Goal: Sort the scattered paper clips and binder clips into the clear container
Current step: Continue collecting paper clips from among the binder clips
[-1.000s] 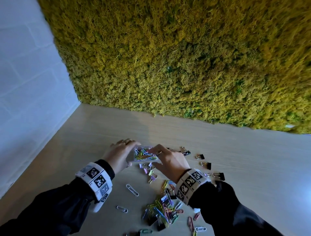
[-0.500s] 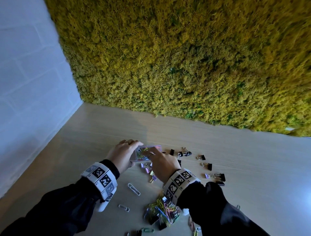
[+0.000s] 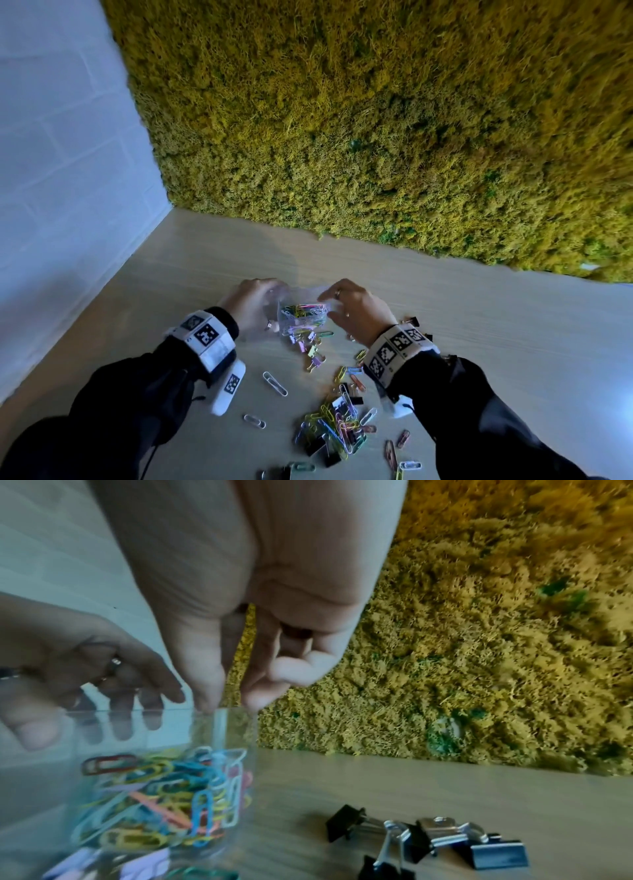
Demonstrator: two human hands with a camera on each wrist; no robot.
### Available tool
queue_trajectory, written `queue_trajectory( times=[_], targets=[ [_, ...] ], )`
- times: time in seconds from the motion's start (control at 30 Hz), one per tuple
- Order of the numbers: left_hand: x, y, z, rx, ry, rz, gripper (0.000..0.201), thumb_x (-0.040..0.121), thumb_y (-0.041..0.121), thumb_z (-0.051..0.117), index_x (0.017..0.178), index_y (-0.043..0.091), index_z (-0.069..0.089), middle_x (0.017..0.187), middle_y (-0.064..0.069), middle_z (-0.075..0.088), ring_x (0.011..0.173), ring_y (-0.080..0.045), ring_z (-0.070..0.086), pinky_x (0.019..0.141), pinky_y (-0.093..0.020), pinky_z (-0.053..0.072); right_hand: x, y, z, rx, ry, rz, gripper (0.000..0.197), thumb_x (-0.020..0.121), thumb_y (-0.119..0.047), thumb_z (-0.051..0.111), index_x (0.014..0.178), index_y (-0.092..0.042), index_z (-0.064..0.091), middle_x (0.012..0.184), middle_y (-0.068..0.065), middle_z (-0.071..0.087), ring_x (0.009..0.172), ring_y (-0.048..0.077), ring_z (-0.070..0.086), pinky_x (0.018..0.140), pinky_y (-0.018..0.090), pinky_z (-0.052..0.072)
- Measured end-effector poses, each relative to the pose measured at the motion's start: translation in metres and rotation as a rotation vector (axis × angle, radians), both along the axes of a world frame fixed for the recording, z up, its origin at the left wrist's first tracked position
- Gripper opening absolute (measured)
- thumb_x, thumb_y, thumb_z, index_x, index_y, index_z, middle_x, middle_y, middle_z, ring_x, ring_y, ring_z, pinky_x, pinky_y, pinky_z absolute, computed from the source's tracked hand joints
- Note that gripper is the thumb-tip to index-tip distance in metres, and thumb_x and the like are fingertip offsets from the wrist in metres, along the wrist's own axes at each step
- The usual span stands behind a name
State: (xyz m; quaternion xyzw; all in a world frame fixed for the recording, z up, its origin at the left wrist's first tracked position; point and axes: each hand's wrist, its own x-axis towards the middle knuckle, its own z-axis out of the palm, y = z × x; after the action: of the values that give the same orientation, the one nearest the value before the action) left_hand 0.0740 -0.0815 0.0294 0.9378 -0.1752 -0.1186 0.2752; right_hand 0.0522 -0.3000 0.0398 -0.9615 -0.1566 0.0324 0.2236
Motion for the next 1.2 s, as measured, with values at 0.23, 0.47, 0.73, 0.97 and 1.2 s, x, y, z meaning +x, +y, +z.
queue_trajectory(
  times=[0.23,0.47,0.73,0.97,1.2],
  targets=[
    [0.014,0.015,0.032,-0.347,0.319,0.041,0.07,0.053,0.013,0.084,0.116,0.021,0.055,0.1,0.003,0.066,0.078,-0.006,0.063,0.064,-0.015,0.052,0.008,-0.009,0.019,0.296,-0.105,-0.033,0.018,0.088,-0.023,0.056,0.103,-0.018,0.064,0.103,-0.005,0.056,0.079,0.008,0.051,0.075,0.028,0.052],
    [0.018,0.018,0.054,-0.419,0.38,-0.045,0.069,0.053,0.021,0.085,0.116,0.018,0.056,0.095,0.005,0.067,0.075,-0.005,0.067,0.059,-0.016,0.052,0.003,0.02,0.079,-0.323,0.132,0.124,0.067,0.083,-0.063,0.026,0.094,-0.013,0.069,0.078,0.0,0.048,0.086,0.015,0.037,0.097,0.039,0.031],
    [0.022,0.026,0.056,-0.444,0.371,-0.024,0.084,0.035,0.035,0.088,0.112,0.019,0.058,0.095,0.003,0.07,0.083,-0.007,0.066,0.063,-0.018,0.054,0.014,0.038,0.081,-0.102,0.225,0.12,0.061,0.096,-0.046,0.013,0.11,-0.019,0.065,0.081,0.001,0.07,0.075,0.008,0.049,0.113,0.049,0.019],
    [0.019,0.023,0.056,-0.451,0.345,-0.049,0.081,0.028,0.048,0.085,0.102,0.03,0.057,0.084,0.011,0.07,0.073,0.004,0.065,0.06,-0.015,0.053,0.017,0.043,0.074,-0.436,0.186,0.188,0.061,0.09,-0.057,0.014,0.051,-0.021,0.044,0.059,-0.001,0.043,0.077,0.017,0.041,0.104,0.047,0.026],
    [0.028,0.021,0.027,-0.369,0.121,0.095,0.066,0.058,0.004,0.081,0.115,0.023,0.054,0.106,0.001,0.06,0.1,-0.022,0.055,0.082,-0.036,0.049,0.021,0.006,0.045,0.252,0.132,0.054,0.042,0.096,-0.035,0.031,0.114,-0.014,0.061,0.122,0.011,0.061,0.108,0.025,0.059,0.091,0.024,0.042]
  ],
)
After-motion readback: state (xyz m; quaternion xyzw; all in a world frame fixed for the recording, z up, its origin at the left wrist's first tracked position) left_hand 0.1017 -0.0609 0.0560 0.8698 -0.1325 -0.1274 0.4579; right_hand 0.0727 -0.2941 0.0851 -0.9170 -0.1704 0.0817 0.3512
